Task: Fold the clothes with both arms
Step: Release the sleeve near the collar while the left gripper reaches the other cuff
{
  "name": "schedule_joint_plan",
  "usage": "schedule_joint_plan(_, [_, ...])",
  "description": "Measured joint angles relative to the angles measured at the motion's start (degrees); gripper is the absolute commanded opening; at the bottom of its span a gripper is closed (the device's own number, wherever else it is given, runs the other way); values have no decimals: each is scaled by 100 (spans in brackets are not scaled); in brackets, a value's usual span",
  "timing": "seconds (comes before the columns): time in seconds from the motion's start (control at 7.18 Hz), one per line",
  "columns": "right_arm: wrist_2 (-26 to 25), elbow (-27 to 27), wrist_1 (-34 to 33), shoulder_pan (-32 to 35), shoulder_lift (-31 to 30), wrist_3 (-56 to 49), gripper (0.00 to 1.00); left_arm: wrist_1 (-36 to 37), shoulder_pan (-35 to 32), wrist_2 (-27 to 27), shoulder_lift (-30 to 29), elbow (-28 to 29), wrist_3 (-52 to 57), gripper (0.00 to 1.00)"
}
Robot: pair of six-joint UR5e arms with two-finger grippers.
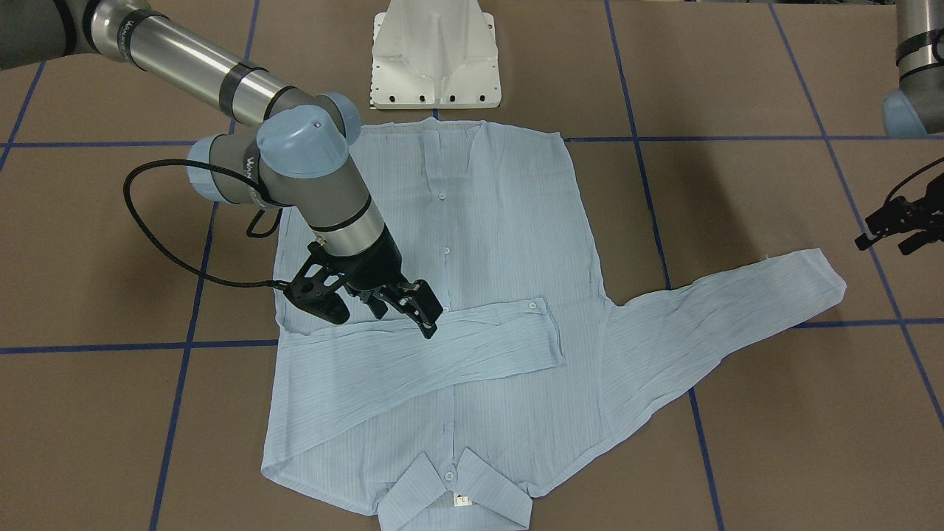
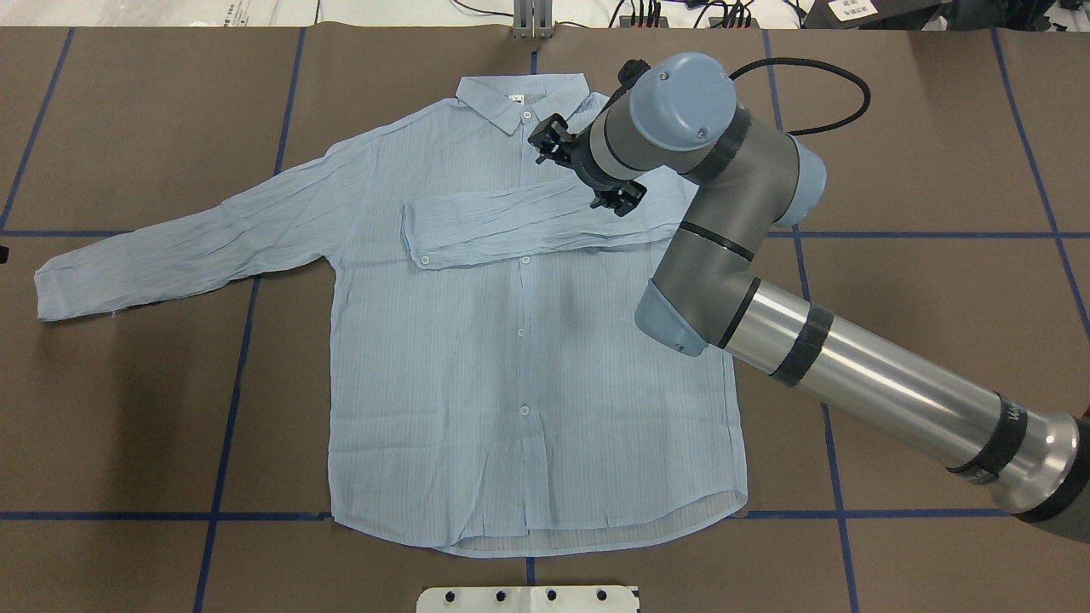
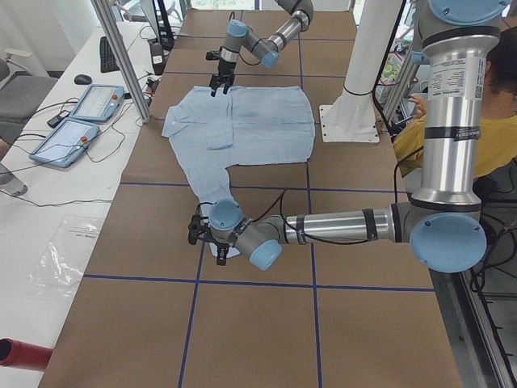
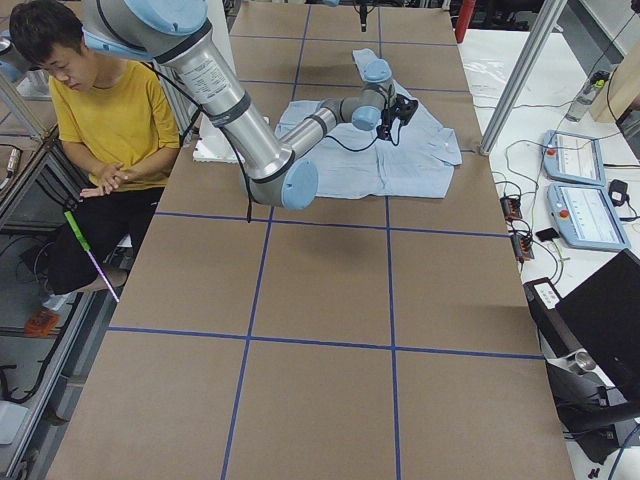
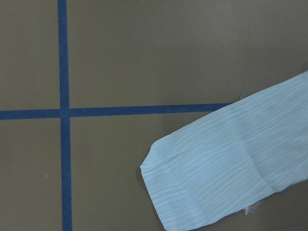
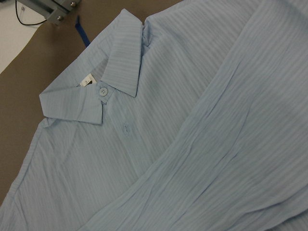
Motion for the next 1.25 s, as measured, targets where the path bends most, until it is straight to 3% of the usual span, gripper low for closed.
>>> schedule_joint_plan(0.42, [-12,171,22,15,-268,-114,100,-96,278,342,-603,662,-134,87])
schedule_joint_plan(1.25, [13,255,33,15,-374,-122,100,-100,662,426,-679,952,-124,78])
